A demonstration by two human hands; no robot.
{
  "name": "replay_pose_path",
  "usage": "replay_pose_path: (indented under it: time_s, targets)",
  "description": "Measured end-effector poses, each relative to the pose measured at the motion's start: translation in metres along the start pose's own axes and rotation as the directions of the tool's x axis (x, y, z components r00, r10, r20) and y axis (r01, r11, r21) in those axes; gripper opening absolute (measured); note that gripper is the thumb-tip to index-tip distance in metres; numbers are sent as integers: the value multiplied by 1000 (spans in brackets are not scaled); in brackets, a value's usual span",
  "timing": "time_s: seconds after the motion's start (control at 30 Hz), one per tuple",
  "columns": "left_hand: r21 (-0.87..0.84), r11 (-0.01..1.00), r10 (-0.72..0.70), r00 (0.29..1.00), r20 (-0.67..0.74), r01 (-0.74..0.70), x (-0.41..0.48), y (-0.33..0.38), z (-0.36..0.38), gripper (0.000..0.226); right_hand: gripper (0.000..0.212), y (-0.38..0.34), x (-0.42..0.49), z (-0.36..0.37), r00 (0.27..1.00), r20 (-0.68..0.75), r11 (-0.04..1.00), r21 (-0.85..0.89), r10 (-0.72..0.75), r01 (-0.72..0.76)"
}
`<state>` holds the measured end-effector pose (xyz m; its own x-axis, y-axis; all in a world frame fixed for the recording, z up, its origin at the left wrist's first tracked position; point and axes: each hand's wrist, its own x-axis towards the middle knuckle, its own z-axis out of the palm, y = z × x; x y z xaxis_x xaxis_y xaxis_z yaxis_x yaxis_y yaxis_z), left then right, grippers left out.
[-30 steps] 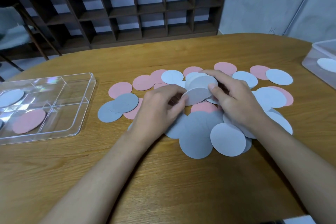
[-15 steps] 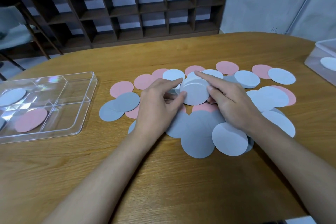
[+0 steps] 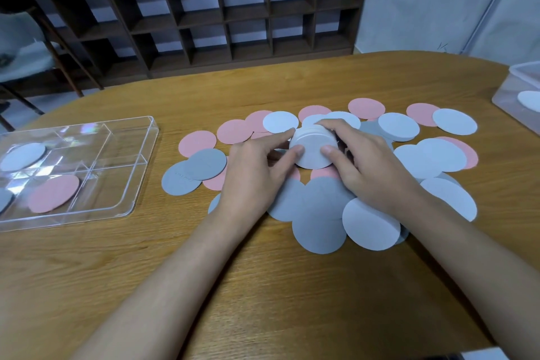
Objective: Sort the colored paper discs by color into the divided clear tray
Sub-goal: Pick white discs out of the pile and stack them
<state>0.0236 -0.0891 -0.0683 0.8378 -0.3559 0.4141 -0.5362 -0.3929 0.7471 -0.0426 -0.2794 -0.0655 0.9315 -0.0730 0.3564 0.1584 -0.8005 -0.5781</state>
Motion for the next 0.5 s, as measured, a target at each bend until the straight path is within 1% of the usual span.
replay_pose_path:
  time_s: [0.1, 0.17, 0.27, 0.33, 0.4, 0.5]
  targets:
    - [90, 993, 74, 997, 37, -77, 1, -3, 1, 35, 29, 3, 0, -7, 998, -35, 998, 42, 53, -51]
    - [183, 973, 120, 986, 117, -140, 3, -7, 1, 44, 27, 6, 1, -13, 991, -86, 991, 90, 104, -96]
    - [257, 953, 84, 956, 281, -159, 3, -13, 3, 60, 26, 10, 2, -18, 979, -141, 984, 126, 144, -127]
    - [272, 950, 57, 942, 331, -154, 2, -14, 3, 65, 27, 11, 2, -18, 977, -149, 983, 130, 150, -131]
    - [303, 939, 56, 943, 328, -161, 3, -13, 3, 60, 27, 11, 2, -17, 977, -147, 984, 116, 152, -136]
    - [342, 928, 60, 965, 257, -149, 5, -13, 0, 51, 27, 11, 2, -16, 977, -138, 983, 109, 162, -148]
